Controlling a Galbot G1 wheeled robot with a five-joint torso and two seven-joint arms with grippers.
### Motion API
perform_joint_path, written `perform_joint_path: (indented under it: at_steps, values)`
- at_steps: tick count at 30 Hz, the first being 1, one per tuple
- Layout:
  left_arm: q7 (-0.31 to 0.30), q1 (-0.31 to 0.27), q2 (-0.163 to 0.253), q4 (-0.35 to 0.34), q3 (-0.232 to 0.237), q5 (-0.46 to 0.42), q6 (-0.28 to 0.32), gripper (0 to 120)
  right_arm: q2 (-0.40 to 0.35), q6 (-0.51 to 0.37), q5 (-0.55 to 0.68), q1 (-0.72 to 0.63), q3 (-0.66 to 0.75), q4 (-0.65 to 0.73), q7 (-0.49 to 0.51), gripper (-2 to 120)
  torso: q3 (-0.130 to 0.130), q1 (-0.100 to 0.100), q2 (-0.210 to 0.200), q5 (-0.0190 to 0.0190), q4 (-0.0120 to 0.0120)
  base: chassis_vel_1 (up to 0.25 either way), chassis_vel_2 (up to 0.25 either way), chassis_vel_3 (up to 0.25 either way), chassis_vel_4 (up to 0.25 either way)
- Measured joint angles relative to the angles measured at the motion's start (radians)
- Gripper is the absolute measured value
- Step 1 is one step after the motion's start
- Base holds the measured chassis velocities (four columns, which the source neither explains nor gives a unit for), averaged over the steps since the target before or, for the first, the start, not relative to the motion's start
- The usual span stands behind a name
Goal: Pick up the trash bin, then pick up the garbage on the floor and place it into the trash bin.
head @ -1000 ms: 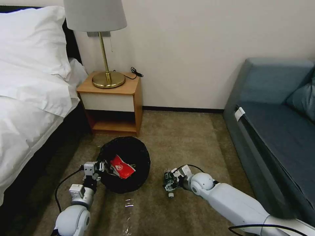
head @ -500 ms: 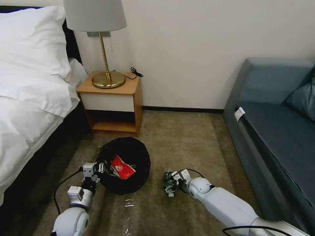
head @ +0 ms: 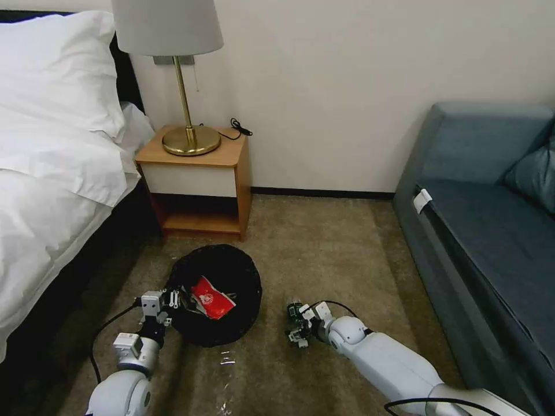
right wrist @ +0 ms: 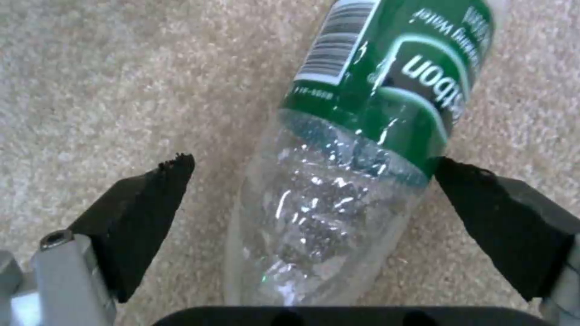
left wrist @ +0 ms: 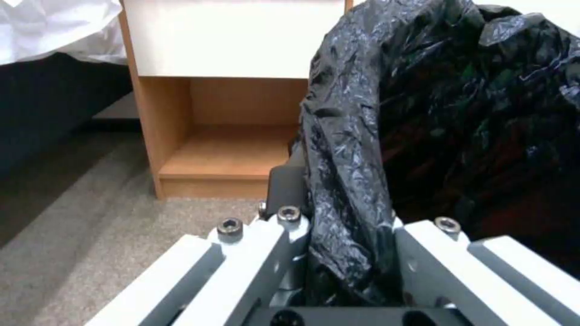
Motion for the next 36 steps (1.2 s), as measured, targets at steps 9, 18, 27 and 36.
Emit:
perform_joint_path:
  at_steps: [9,18,27,36]
  values:
    - [0.001,-0.003,0.009,-0.003,-0.003,-0.006,0.000,4,0.005,0.023,-0.002,0.005,0.000,-0.018,-0.033,68,0.000,0.000,0.000,0.0000,0.0000,0.000,0.000,0.000,0.000]
    - [0.002,-0.010,0.011,0.001,-0.006,-0.009,0.000,4,0.013,0.027,0.002,0.003,-0.008,-0.007,-0.035,41,0.000,0.000,0.000,0.0000,0.0001,0.000,0.000,0.000,0.000]
    - [0.003,-0.009,0.013,0.005,-0.006,-0.011,0.000,4,0.003,0.034,0.002,0.004,-0.010,-0.005,-0.036,22,0.000,0.000,0.000,0.0000,0.0000,0.000,0.000,0.000,0.000]
    - [0.003,-0.020,0.009,0.016,-0.003,-0.001,0.000,4,-0.099,0.004,0.036,0.008,0.003,0.151,-0.012,22,0.000,0.000,0.000,0.0001,-0.0004,0.000,0.000,0.000,0.000]
